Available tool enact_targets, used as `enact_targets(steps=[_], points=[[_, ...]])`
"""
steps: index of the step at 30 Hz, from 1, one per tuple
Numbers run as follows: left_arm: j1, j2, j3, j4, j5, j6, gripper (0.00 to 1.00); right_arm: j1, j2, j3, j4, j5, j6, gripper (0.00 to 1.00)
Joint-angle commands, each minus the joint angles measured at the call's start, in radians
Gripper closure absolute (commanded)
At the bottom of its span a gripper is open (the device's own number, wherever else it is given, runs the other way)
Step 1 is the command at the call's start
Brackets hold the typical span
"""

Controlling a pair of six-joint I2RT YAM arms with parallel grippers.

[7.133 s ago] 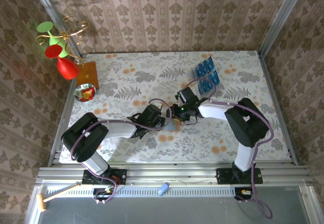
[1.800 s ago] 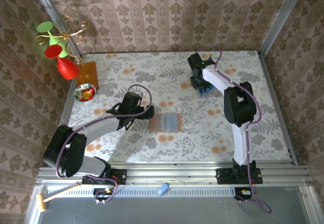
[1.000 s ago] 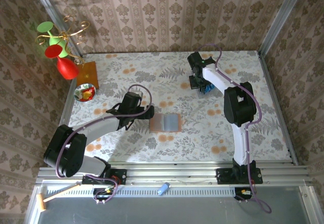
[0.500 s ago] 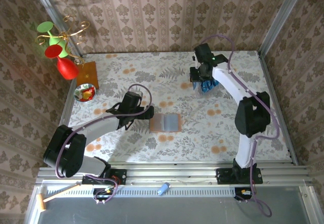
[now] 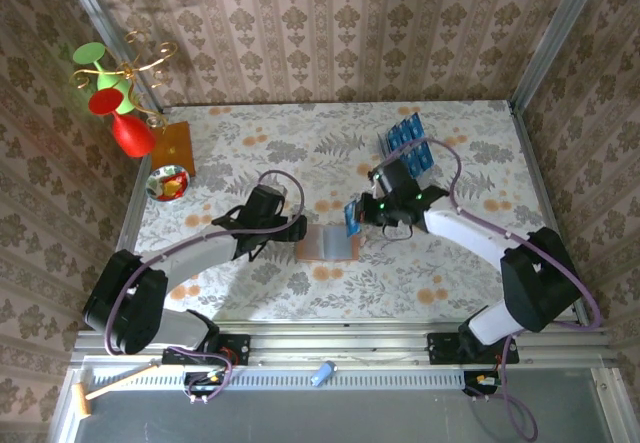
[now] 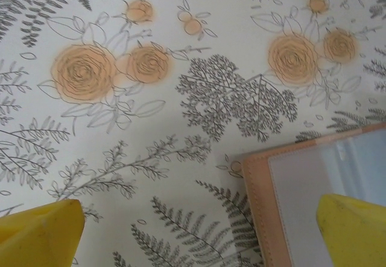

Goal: Put the credit cards into the card holder

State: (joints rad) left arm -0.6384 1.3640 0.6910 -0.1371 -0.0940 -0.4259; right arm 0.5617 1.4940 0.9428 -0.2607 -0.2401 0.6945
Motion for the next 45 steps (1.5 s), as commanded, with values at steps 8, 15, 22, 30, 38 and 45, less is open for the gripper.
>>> enact_targets(steps=[8,15,22,30,38,45], points=[[-0.050,-0.035,-0.028,-0.039,-0.092,-0.028,0.00,0.111,-0.007,-0.125,0.295,0.079,0.193,1.00],[-0.075,0.011,-0.018,-0.036,-0.095,-0.021,0.00,0.115,0.040,-0.121,0.318,0.077,0.192,1.00],[-0.093,0.058,-0.020,-0.027,-0.101,-0.020,0.00,0.118,0.082,-0.124,0.351,0.069,0.199,1.00],[-0.096,0.089,-0.041,-0.009,-0.116,-0.024,0.00,0.116,0.119,-0.137,0.364,0.077,0.195,1.00],[-0.095,0.103,-0.059,-0.002,-0.125,-0.016,0.00,0.113,0.108,-0.193,0.380,0.097,0.187,1.00],[-0.095,0.120,-0.073,0.010,-0.135,-0.019,0.00,0.110,0.084,-0.235,0.403,0.104,0.184,1.00]])
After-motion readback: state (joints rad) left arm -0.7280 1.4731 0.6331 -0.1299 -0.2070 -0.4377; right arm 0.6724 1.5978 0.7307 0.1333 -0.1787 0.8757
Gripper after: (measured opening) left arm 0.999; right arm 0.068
